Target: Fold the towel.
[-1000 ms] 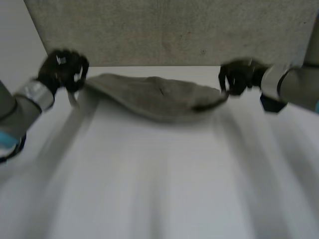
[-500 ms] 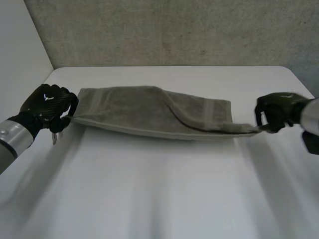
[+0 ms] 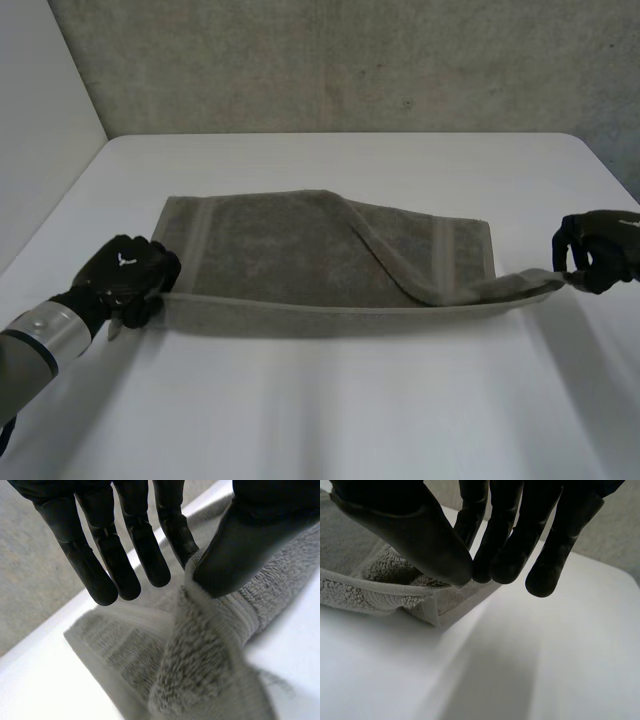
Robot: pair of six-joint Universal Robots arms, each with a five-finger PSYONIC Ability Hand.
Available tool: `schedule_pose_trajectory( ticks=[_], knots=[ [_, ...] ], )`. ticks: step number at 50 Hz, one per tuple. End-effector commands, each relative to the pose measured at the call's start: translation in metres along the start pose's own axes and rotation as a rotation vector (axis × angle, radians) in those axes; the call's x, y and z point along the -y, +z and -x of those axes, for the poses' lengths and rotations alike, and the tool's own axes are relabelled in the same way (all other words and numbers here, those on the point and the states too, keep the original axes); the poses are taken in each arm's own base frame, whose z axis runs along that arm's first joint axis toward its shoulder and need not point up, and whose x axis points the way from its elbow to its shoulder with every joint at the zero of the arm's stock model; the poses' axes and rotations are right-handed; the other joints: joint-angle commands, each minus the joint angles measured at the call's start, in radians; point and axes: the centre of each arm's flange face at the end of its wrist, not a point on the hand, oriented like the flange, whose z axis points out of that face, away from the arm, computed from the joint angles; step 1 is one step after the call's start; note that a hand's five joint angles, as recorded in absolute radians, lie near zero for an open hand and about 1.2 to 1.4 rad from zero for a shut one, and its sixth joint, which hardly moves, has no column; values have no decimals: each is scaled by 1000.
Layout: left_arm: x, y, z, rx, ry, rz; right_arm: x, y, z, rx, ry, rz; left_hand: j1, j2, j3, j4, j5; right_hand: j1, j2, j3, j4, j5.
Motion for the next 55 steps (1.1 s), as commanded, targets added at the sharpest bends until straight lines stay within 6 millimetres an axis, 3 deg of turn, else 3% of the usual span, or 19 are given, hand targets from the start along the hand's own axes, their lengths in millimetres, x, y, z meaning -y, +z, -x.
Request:
schedule_pose_trajectory(
  ticks=[1, 8, 12, 14, 18, 20, 22, 24, 25, 26, 28, 34, 40, 42, 44, 50, 55],
  knots=[
    [-10, 2, -6, -23, 1, 29, -13, 10, 2, 14, 14, 29, 44, 38, 13, 38, 26, 76, 68, 48, 50, 59],
    [-8, 0, -7, -23, 1, 29, -15, 14, 2, 10, 12, 5, 44, 38, 13, 38, 26, 76, 68, 48, 50, 59],
    [-10, 0, -5, -15, 1, 35, -17, 16, 1, -4, 13, -3, -286, -292, -317, -293, -304, 76, 68, 48, 50, 59],
    [-11, -1, -3, -12, -2, 39, -20, 18, 0, -5, 22, 5, -348, -354, -379, -355, -366, 76, 68, 48, 50, 59],
    [-13, -1, -4, -17, -7, 46, -26, 24, -1, -8, 59, 17, -296, -302, -327, -303, -314, 76, 68, 48, 50, 59],
    [-15, -1, -6, -28, -19, 58, -31, 29, -2, -6, 78, 27, 42, 36, 11, 36, 24, 76, 68, 48, 50, 59],
    [-14, -2, -6, -32, -25, 63, -34, 32, -2, -6, 79, 33, 44, 38, 13, 38, 26, 76, 68, 48, 50, 59],
    [-14, -2, -6, -35, -30, 68, -36, 34, -3, -7, 79, 38, 44, 38, 13, 38, 26, -11, -19, -39, -37, -28],
    [-12, -2, -5, -39, -40, 72, -38, 37, -4, -13, 70, 41, 44, 38, 13, 38, 26, -424, -432, -452, -450, -441],
    [-12, -2, -5, -39, -40, 73, -38, 37, -4, -13, 70, 41, 44, 38, 13, 38, 26, -428, -436, -456, -454, -445],
    [-9, -2, -3, -45, -47, 76, -35, 39, -1, -23, 44, 21, 44, 38, 13, 38, 26, -899, -907, -927, -925, -916],
    [2, 2, 2, -51, -48, 71, -29, 37, 11, 5, -33, -11, 44, 38, 13, 38, 26, -1039, -1047, -1066, -1065, -1056],
    [23, 9, 10, -70, -104, 66, -10, 9, 30, 17, -219, -124, 44, 38, 13, 38, 26, -1024, -1032, -1052, -1050, -1041],
    [38, 16, 21, -61, -154, 45, -8, 2, 37, 27, -264, -159, 44, 38, 13, 38, 26, -1015, -1023, -1043, -1041, -1032],
    [44, 19, 29, -51, -182, 31, -4, -13, 55, 65, -333, -228, 44, 38, 13, 38, 26, -1006, -1015, -1034, -1033, -1023],
    [62, 35, 52, -15, -277, -12, -6, -37, 88, 146, -387, -291, 44, 38, 13, 38, 26, -992, -1000, -1019, -1018, -1009],
    [64, 44, 59, 19, -289, -9, -11, -44, 107, 214, -406, -299, 44, 38, 13, 38, 26, -992, -1000, -1019, -1018, -1009]
  ],
)
